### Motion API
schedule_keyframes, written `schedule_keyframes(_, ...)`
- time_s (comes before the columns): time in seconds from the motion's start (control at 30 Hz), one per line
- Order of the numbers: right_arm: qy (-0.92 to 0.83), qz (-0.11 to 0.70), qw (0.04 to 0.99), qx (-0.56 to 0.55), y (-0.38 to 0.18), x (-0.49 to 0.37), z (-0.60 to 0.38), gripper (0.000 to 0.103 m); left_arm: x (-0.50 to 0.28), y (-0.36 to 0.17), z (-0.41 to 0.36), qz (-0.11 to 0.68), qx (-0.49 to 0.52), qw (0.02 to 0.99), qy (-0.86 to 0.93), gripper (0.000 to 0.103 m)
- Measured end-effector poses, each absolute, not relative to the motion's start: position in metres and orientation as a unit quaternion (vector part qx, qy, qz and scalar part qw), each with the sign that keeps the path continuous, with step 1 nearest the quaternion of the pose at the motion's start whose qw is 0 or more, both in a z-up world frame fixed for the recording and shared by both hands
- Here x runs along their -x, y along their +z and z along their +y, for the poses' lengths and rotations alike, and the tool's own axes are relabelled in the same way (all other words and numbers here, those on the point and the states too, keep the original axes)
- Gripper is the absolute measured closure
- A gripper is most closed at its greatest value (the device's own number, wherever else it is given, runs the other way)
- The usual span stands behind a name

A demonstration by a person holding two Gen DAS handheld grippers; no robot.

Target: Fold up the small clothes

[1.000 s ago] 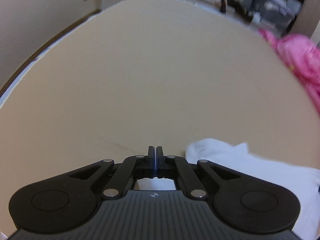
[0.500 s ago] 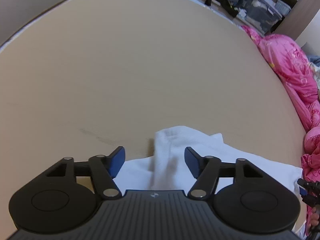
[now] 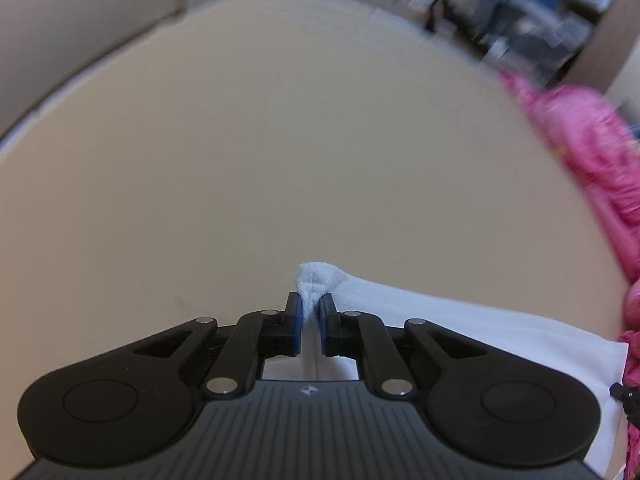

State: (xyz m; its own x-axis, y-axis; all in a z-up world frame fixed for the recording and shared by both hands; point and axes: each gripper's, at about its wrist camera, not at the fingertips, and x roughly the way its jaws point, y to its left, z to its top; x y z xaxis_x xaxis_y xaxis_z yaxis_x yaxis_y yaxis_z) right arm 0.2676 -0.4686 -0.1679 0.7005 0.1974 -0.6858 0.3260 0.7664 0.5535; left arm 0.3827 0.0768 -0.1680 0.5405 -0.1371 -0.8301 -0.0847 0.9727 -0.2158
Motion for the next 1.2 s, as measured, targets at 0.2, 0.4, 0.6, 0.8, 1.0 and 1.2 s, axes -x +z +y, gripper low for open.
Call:
schedule_keyframes(0.2,-0.099,0.425,0.814,-0.383,-0.191,-0.264,-0.482,0.060,-0.368,-0.166,0.079,0.484,0.068,0.871,0.041,0.028)
schedule_keyframes(0.4,-0.051,0.372,0.893,-0.250,-0.128,-0.174,-0.471,0.052,-0.265,-0.126,0.095,0.436,0.048,0.898,-0.026,0.022)
schedule_keyframes(0.6,-0.015,0.420,0.896,-0.142,-0.140,-0.113,-0.427,0.059,-0.194,-0.163,0.070,0.491,0.036,0.866,-0.086,0.022)
schedule_keyframes(0.8,-0.026,0.445,0.882,-0.154,-0.164,-0.123,-0.410,0.100,-0.189,-0.203,0.053,0.541,0.002,0.837,-0.084,0.090)
schedule_keyframes(1.0,-0.045,0.401,0.884,-0.235,-0.143,-0.092,-0.438,0.103,-0.184,-0.184,0.079,0.522,0.060,0.846,-0.084,0.093)
schedule_keyframes(1.2,-0.127,0.474,0.826,-0.277,-0.202,-0.087,-0.461,0.103,-0.187,-0.196,0.069,0.526,0.037,0.847,-0.069,0.085)
